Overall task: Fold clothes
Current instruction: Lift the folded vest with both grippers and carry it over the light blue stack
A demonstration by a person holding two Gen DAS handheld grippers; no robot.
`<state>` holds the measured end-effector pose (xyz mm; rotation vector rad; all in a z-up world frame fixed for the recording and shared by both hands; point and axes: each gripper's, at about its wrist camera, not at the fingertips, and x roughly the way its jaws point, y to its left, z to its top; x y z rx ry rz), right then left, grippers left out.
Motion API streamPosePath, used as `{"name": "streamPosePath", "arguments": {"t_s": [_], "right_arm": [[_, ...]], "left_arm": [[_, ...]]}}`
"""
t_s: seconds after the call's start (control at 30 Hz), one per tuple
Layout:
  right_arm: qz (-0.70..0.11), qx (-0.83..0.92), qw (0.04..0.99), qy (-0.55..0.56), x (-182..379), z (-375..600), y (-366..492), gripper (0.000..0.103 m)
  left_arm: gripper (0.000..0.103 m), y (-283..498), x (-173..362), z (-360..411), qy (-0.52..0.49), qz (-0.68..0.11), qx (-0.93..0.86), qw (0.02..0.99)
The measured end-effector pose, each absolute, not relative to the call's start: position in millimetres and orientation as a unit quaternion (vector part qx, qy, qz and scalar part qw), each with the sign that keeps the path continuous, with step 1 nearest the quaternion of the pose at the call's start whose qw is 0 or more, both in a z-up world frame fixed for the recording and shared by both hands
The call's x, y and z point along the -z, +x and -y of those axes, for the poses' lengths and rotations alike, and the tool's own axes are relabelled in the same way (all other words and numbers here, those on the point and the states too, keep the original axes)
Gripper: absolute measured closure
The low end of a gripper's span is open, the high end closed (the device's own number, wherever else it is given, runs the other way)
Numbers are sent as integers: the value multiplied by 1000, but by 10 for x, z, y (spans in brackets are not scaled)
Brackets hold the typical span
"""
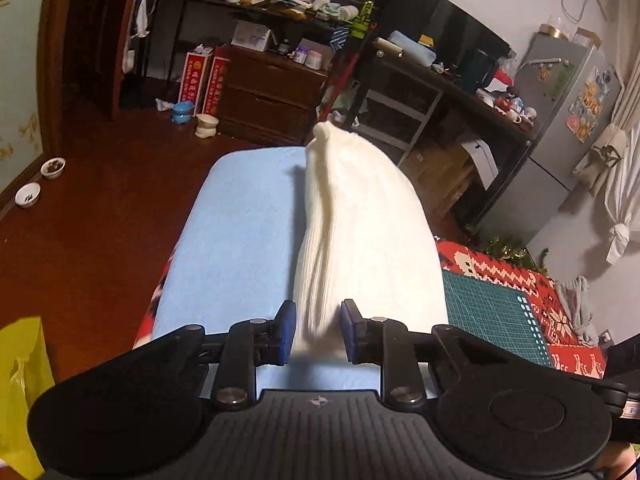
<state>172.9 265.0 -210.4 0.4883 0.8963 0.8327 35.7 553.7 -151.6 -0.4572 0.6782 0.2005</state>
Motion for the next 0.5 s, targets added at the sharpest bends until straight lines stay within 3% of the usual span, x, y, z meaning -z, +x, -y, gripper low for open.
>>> {"name": "streamPosePath", "arguments": {"t_s": [0.1, 0.27, 0.4, 0.43, 0.5], "right_arm": [[-424, -398, 783, 222, 2099, -2567, 1657, 92], [-392, -395, 803, 215, 1896, -2433, 1748, 89], [-385, -390, 804, 229, 1821, -2486, 2062, 82], [-389, -391, 801, 233, 1821, -2527, 2149, 76], [-399, -392, 794, 237, 1824, -2618, 2322, 75]], "left_arm": [[89, 258, 1433, -5502, -205, -326, -106, 917], [90, 422, 1394, -5572, -214, -318, -109, 917], [76, 653, 1399, -5668, -235, -310, -107, 915], [73, 710, 1400, -5692, -240, -308, -106, 914], [72, 826, 1403, -5740, -250, -304, -105, 913]]}}
